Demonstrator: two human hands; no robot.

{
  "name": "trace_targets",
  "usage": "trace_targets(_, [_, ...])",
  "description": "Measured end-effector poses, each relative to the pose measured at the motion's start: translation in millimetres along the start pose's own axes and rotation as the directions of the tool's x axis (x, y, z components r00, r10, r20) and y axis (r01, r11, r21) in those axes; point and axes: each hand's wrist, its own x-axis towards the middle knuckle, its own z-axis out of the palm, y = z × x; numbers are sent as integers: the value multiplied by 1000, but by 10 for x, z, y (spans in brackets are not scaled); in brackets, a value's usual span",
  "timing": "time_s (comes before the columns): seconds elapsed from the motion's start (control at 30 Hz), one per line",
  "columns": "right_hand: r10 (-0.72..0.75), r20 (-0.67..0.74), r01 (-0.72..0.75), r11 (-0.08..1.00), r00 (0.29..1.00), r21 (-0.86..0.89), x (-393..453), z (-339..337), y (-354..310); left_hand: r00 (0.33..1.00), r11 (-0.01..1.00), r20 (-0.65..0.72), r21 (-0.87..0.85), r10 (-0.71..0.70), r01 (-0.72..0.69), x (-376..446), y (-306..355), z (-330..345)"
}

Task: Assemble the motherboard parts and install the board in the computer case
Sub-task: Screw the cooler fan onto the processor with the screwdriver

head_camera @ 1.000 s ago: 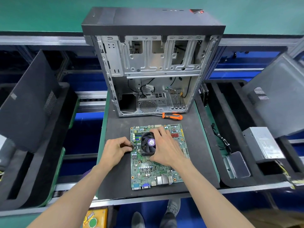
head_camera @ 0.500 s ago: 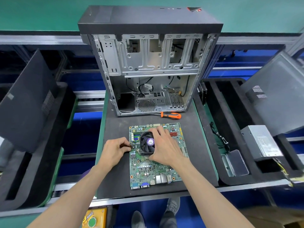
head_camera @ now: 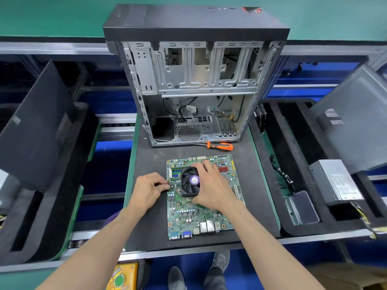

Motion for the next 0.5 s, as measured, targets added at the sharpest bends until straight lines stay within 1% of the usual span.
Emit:
trace_targets(0.07, [-6,3,6,1000,1000,-9,-2,-10,-7,1000,1000,18,5,1,-2,-3,15,-1])
trace_targets(0.17, [-14,10,14,1000,1000,-11,-17,-23,-20,1000,1000,7,27,11,-12,-34,14,12])
trace_targets(0.27, [-31,22,31,1000,999,0,-52,-37,-26,1000,999,14,37,-13,12,-21,24,5])
trace_targets(0.37, [-40,74,35,997,996,63,-88,-36,-8,998,999,43,27,-35,34,-11,37,-55])
trace_targets(0.5, [-43,138,29,994,989,105,-116,-5,47,998,1000,55,9,-26,26,-60,9,-99])
